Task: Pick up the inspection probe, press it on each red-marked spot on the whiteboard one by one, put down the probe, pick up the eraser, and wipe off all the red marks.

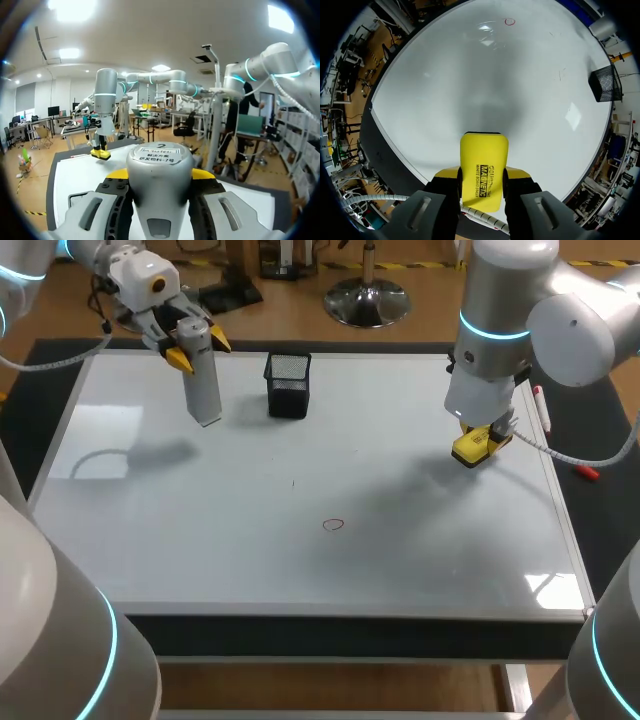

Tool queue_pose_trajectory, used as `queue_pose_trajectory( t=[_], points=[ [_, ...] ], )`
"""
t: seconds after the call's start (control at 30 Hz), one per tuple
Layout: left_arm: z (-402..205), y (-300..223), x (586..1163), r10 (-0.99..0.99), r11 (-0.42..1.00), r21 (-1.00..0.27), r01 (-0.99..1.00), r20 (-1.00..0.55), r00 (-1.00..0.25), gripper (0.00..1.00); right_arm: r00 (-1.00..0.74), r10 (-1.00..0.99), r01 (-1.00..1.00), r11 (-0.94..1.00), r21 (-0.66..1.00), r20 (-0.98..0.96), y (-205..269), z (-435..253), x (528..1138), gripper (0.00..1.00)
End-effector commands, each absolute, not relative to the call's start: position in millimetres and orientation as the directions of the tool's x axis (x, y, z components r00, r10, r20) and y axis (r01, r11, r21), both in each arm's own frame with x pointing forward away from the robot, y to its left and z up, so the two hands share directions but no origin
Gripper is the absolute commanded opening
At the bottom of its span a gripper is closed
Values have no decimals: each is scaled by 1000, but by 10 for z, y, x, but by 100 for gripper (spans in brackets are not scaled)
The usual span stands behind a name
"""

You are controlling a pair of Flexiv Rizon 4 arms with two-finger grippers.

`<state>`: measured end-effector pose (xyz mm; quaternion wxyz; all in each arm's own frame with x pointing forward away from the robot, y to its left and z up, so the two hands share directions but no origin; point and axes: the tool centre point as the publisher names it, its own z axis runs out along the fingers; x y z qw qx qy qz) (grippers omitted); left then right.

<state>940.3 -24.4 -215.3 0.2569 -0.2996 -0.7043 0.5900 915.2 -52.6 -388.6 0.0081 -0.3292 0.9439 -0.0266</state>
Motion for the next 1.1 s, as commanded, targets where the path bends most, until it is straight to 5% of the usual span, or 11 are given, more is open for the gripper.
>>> queue_pose_trajectory(
  t=[0.03,1.1],
  points=[
    [-2164,-218,9485,736,118,-987,112,11,-677,0,-773,-634,-633,772,-60,1,-448,-3855,9074,0],
    [-2164,-218,9485,736,118,-987,112,11,-677,0,-367,-930,-924,365,-112,-7,1668,-3950,7803,0]
  ],
)
